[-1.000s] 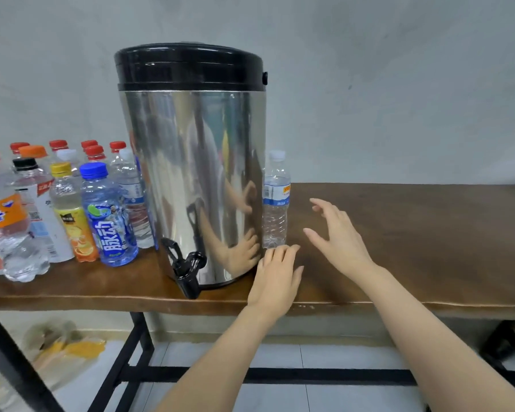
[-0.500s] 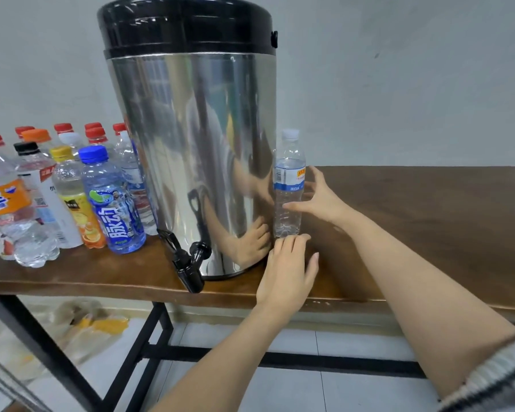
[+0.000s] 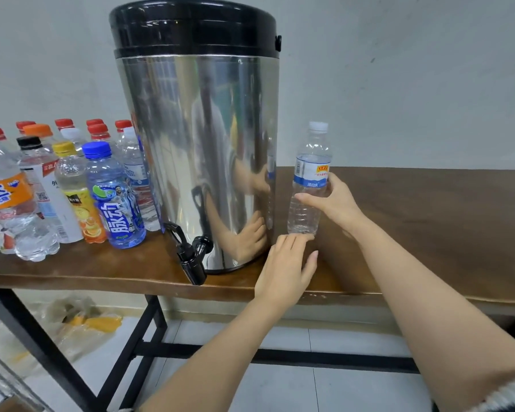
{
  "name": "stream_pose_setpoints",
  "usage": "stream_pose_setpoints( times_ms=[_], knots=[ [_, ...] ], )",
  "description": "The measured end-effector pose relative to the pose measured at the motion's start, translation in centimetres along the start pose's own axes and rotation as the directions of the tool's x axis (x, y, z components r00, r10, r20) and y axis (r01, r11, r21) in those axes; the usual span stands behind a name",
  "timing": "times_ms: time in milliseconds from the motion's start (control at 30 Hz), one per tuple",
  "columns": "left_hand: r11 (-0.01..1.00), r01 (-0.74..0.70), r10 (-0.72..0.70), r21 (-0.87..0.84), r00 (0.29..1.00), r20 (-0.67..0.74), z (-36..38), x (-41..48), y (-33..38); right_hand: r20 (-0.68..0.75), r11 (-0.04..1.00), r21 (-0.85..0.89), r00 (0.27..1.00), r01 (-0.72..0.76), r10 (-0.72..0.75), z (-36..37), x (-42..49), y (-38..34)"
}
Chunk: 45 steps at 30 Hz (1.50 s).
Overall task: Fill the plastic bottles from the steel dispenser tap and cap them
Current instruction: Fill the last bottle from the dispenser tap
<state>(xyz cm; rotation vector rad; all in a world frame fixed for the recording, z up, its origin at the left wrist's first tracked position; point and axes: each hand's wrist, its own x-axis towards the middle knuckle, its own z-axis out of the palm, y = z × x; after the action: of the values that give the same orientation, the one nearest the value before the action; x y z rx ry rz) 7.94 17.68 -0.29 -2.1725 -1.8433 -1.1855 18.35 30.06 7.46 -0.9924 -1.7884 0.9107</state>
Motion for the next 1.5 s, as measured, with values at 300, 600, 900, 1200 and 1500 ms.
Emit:
stream_pose_setpoints(
  times_ms=[300, 600, 900, 1200, 1500],
  knots=[
    [0.89, -0.1, -0.046, -0.446, 0.952, -0.304, -5.6, -2.6, 2.7, -0.162, 0.993, 0.112, 0.986, 0.043, -0.025, -1.7, -9.7, -5.7],
    [0.762, -0.107, -0.074, -0.639, 0.966, -0.249, -17.3, -3.9, 4.8, 0.07, 0.965, 0.199, 0.979, 0.172, -0.189, 4.8, -19.7, -8.7],
    [0.732, 0.098, -0.098, -0.674, 0.994, 0.038, -19.3, -6.4, 2.9, 0.202, 0.951, 0.304, 0.971, 0.059, -0.125, 8.8, -23.3, -8.0],
    [0.63, 0.212, -0.132, -0.747, 0.977, 0.167, -18.2, -8.3, 1.5, -0.034, 0.961, 0.278, 0.999, 0.013, -0.004, 10.3, -24.0, -7.1],
    [0.562, 0.274, -0.065, -0.781, 0.955, 0.288, -18.8, -8.6, 0.8, 0.015, 0.968, 0.24, 0.997, 0.074, -0.08, 10.8, -24.7, -7.5]
  ],
)
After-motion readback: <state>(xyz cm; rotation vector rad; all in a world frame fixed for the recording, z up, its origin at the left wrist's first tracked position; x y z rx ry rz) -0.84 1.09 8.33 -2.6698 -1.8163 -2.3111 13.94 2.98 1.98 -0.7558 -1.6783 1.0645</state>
